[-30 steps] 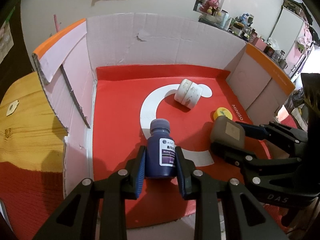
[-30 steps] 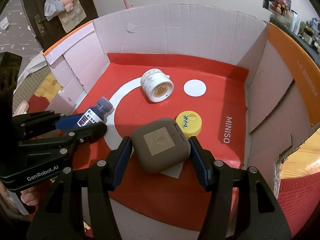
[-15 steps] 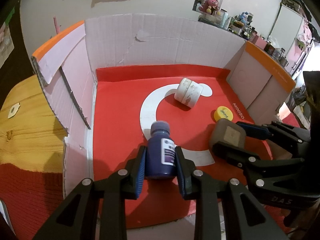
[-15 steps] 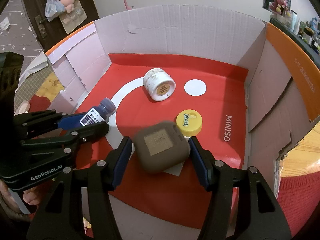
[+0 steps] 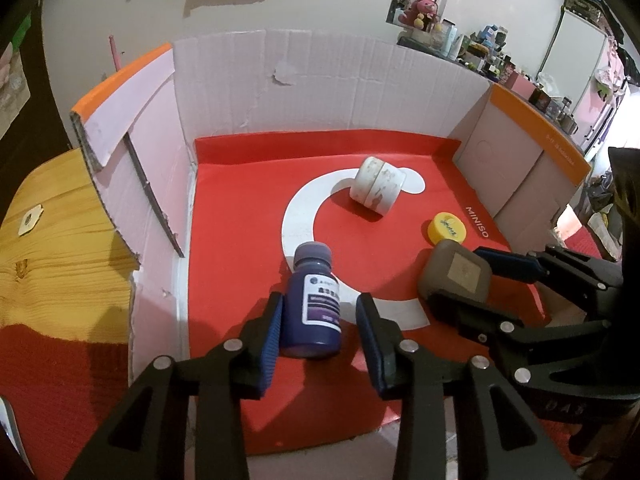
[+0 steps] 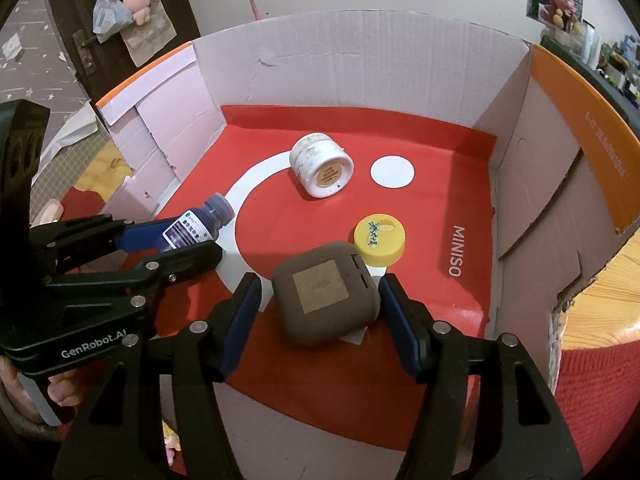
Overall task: Organize objects
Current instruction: 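Open left gripper to set down the navy bottle while right gripper releases the grey case, then withdraw both grippers up and out of the box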
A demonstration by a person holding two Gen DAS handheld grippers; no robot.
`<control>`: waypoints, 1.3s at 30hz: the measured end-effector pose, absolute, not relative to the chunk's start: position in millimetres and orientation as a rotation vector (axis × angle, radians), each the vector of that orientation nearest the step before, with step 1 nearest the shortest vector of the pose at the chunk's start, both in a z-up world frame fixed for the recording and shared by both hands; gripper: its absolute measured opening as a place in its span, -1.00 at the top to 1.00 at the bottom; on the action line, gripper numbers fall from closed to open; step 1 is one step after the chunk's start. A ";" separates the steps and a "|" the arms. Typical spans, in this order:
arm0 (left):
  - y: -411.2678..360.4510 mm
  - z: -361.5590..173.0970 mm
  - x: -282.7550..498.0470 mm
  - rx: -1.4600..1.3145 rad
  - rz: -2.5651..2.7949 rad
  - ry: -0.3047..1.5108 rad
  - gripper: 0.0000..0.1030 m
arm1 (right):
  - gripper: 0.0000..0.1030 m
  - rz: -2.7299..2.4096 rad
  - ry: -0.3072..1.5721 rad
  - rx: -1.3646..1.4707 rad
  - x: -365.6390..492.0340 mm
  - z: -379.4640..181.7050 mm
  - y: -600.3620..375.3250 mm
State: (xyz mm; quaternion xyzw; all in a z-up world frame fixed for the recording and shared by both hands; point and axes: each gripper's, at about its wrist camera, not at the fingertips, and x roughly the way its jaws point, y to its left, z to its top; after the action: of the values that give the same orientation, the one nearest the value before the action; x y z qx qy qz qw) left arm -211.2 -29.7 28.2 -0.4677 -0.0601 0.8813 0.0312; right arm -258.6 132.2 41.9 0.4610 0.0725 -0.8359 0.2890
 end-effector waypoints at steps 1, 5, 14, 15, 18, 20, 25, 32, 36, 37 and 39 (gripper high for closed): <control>-29.5 28.3 -210.8 -1.440 2.715 -0.187 0.22 | -0.19 -2.232 0.195 1.231 -258.8 41.9 132.2; -28.8 28.5 -210.5 -1.440 2.717 -0.184 0.18 | -0.19 -2.233 0.195 1.230 -256.9 42.2 132.3; -26.8 29.7 -208.2 -1.433 2.720 -0.193 0.11 | -0.35 -2.249 0.190 1.208 -251.1 46.1 133.7; -26.1 30.4 -207.6 -1.430 2.723 -0.191 0.10 | -0.35 -2.251 0.189 1.204 -250.4 47.0 134.1; -24.5 32.1 -205.4 -1.423 2.732 -0.186 0.05 | -0.35 -2.256 0.187 1.196 -247.6 49.7 134.5; -24.3 32.7 -203.9 -1.421 2.736 -0.187 0.05 | -0.35 -2.258 0.187 1.191 -245.9 51.3 135.1; -23.3 34.4 -200.8 -1.413 2.743 -0.189 0.02 | -0.38 -2.269 0.182 1.182 -241.1 54.5 137.8; -18.6 40.6 -192.6 -1.387 2.765 -0.177 -0.24 | -0.45 -2.281 0.176 1.161 -233.3 61.2 141.1; -21.1 45.5 -187.5 -1.367 2.796 -0.186 -0.36 | -0.53 -2.291 0.172 1.143 -228.2 66.0 143.3; -21.9 46.1 -185.7 -1.365 2.797 -0.191 -0.36 | -0.53 -2.293 0.171 1.140 -227.4 66.9 143.5; -22.9 47.6 -183.0 -1.361 2.802 -0.193 -0.36 | -0.53 -2.295 0.170 1.138 -225.4 67.8 144.2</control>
State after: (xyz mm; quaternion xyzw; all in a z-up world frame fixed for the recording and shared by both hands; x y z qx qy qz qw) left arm -183.0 -22.9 47.6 -0.4360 -0.0617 0.8978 0.0102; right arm -225.4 144.2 67.8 0.4249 0.0635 -0.8575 0.2832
